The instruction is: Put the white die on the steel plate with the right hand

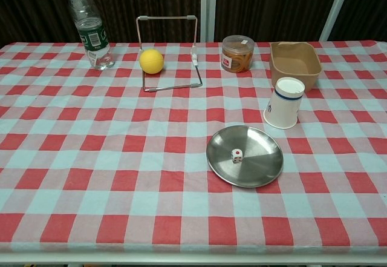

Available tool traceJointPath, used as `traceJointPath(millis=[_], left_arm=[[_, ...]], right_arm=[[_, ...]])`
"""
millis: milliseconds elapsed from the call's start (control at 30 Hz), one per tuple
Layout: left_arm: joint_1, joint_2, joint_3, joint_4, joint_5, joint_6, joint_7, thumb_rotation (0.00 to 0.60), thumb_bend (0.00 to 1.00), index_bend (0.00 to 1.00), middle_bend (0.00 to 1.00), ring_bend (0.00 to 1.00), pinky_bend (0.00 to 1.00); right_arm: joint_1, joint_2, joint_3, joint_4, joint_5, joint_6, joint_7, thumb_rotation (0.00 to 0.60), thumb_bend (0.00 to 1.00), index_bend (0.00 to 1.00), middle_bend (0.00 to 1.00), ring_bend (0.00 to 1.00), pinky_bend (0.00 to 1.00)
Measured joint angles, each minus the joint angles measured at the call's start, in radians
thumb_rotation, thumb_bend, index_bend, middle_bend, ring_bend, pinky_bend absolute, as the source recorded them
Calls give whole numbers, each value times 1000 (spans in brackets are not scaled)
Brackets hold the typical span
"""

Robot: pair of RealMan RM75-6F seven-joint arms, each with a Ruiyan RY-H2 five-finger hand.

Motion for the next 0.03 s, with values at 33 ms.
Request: traceJointPath(millis=[33], left_arm=[[-1,-2,-1,0,1,0,3,600,16,205,198,88,3]], right_arm=[[-23,7,-7,-8,-1,25,-1,600,264,87,188,0,10]])
